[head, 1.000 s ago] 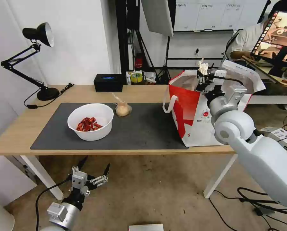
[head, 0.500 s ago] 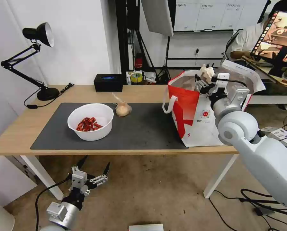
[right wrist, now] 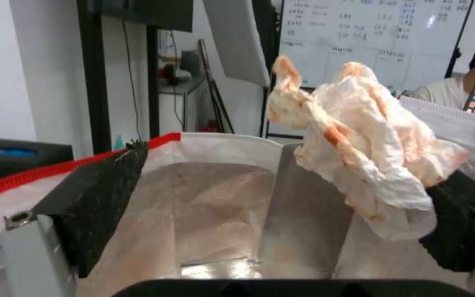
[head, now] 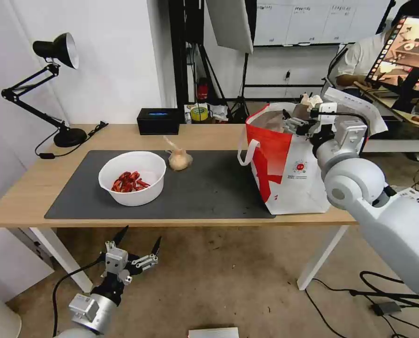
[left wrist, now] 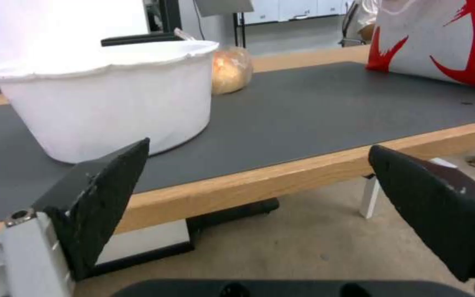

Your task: Pick up the trash from the table and place it into the takeout bag.

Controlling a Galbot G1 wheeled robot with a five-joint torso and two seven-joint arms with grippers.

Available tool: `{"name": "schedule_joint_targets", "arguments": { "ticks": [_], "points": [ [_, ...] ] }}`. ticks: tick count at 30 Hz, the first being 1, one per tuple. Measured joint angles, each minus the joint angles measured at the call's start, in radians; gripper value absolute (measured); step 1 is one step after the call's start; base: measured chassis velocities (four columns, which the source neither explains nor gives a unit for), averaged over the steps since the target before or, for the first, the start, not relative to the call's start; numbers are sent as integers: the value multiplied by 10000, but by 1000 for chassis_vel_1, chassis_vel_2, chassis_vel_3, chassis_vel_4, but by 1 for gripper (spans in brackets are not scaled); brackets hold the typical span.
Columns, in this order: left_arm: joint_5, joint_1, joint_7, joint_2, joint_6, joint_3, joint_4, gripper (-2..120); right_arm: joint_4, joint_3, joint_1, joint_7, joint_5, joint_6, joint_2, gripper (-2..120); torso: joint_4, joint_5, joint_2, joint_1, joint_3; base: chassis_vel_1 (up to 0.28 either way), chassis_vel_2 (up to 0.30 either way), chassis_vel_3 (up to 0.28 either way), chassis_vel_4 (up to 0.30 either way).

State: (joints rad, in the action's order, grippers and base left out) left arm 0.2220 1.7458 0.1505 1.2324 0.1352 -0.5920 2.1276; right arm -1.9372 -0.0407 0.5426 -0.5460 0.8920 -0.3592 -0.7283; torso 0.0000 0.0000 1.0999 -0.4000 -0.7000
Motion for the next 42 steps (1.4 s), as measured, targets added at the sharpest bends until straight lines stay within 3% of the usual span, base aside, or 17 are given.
{"name": "schedule_joint_targets", "arguments": {
  "ticks": [13,25,33,36,42],
  "points": [
    [2,-97,-7,55,-1,84,-24,100,247,153,-224,1230,-2007,-673,584,100,0,0,1,0,0,0,0,0,0],
    [43,-292,-7,-15,-6,142,-118,100,381,439,-494,1261,-1921,-707,549,100,-1,-2,0,0,0,0,0,0,0],
    [164,-357,-8,-87,-7,127,-123,100,213,454,-466,467,389,1210,47,100,0,-2,0,0,0,0,0,0,0],
    [267,-392,-12,-137,-7,52,-123,100,-180,450,-225,825,1290,2444,-131,100,2,-3,0,0,0,0,0,0,0],
    [360,-439,-19,-165,-7,-53,-160,100,-1326,319,955,1654,1465,3181,-53,100,2,-4,0,0,0,0,0,0,0]
  ]
}}
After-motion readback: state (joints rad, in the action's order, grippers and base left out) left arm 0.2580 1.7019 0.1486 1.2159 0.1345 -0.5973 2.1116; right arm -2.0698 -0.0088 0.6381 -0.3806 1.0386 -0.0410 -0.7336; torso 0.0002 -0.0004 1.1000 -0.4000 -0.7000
